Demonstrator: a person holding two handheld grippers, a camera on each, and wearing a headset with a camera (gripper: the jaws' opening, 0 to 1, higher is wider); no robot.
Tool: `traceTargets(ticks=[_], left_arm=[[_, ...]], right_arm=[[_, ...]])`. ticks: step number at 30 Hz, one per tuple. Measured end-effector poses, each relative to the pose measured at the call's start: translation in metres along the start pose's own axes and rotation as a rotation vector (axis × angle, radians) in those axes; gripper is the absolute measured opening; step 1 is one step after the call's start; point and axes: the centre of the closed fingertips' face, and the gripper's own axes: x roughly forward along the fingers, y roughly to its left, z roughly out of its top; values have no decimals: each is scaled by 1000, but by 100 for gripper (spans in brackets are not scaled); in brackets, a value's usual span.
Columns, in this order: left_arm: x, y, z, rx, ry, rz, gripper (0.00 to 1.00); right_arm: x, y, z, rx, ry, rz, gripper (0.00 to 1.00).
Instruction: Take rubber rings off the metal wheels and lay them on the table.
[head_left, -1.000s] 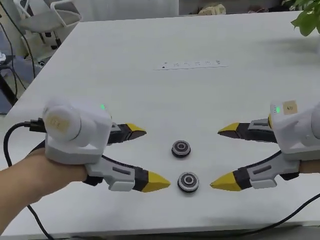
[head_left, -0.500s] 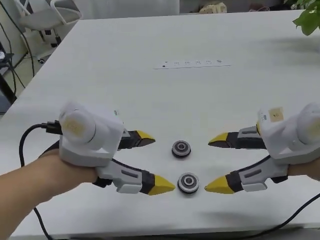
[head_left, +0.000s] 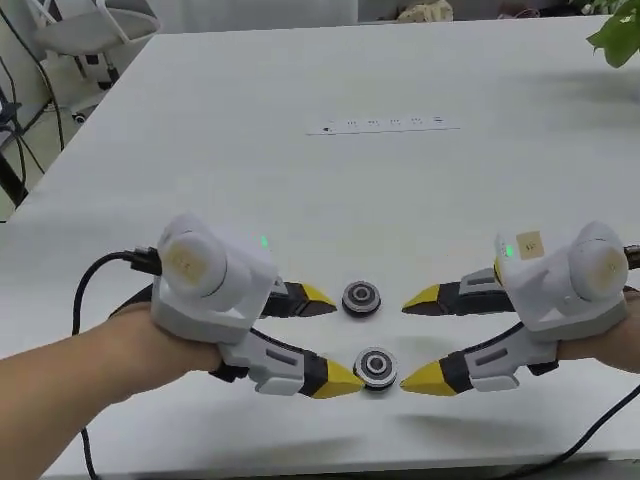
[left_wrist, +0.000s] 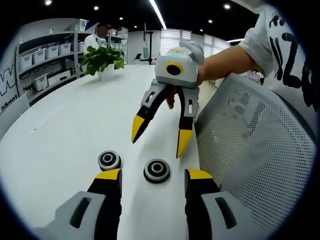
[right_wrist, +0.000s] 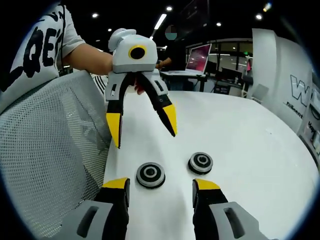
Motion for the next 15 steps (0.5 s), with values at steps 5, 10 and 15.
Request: traceTargets(ticks=[5,10,15], left_arm=[[8,-3,0,-5,3,-24,43],[17,-6,-1,-26,5,-49,37],[25,-12,-4,-14,26,-73,34]], right_arm=[[4,1,-3,3,7,13,45],[6,2,-4,5,10,21,44],[7,3,-7,14,13,28,43]])
